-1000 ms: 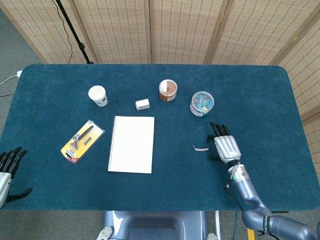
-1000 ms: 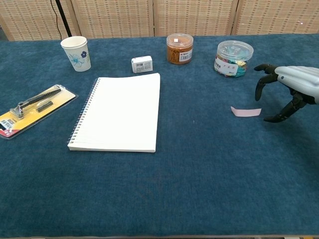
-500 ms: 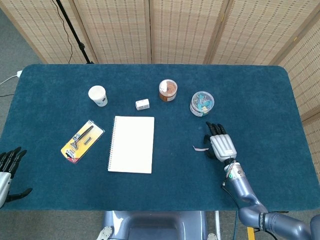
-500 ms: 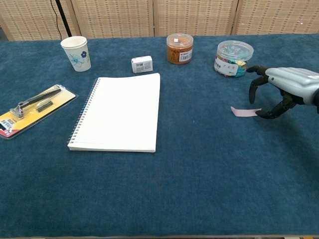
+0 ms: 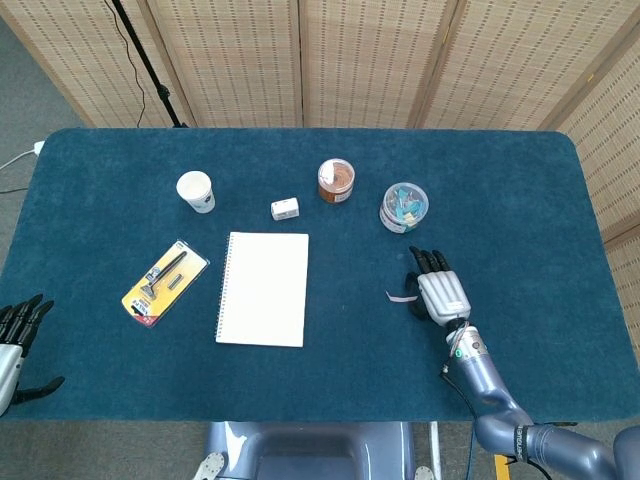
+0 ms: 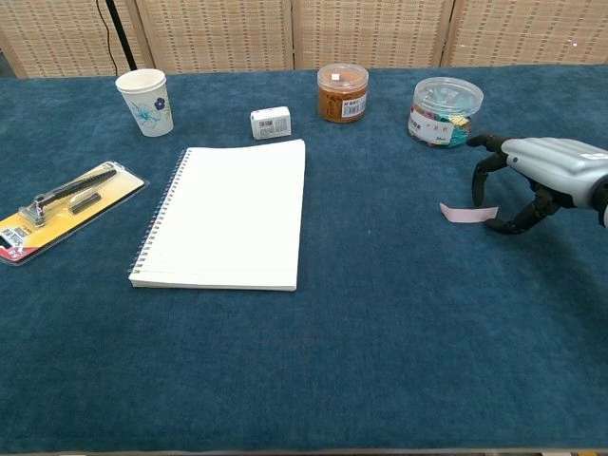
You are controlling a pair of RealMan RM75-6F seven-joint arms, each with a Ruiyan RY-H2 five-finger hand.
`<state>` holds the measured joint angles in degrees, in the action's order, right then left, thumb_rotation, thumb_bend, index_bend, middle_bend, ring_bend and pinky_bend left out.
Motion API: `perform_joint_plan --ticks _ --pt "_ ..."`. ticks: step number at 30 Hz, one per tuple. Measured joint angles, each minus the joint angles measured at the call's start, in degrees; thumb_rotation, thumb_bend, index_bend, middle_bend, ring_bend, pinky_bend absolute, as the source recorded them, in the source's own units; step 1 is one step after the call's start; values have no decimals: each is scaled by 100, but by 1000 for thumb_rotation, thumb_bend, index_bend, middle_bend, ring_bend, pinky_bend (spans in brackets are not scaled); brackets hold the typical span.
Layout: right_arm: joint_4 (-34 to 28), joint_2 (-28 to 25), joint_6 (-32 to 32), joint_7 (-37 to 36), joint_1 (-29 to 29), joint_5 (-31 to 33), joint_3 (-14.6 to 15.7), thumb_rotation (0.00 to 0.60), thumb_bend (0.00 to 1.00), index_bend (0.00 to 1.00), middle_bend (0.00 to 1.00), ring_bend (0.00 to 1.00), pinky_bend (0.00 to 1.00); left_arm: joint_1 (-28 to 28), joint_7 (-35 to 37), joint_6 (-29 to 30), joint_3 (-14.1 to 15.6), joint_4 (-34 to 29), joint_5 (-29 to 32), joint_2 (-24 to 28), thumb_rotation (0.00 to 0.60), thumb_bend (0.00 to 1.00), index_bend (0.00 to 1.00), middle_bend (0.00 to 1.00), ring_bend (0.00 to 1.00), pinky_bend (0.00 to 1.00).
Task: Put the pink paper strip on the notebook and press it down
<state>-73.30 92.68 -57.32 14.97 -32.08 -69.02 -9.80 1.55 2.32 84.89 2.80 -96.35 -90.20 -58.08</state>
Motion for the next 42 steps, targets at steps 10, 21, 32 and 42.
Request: perform_joint_plan --ticks 10,21,32,42 --pt "65 59 -48 -66 -37 -64 16 600 417 529 0 0 0 8 34 -25 -6 -1 28 18 600 0 0 0 0 0" --pt "140 93 1 -116 -61 -59 52 600 448 561 0 0 0 5 21 -35 -9 -8 53 12 600 0 0 0 0 0" --pt "186 94 22 -200 -72 -84 76 600 469 583 0 0 0 9 -16 -52 -21 -35 92 10 600 0 0 0 0 0" --pt "-184 1 -245 -307 -122 -401 6 600 492 589 0 0 0 34 -37 -114 -27 -48 124 16 600 0 0 0 0 0"
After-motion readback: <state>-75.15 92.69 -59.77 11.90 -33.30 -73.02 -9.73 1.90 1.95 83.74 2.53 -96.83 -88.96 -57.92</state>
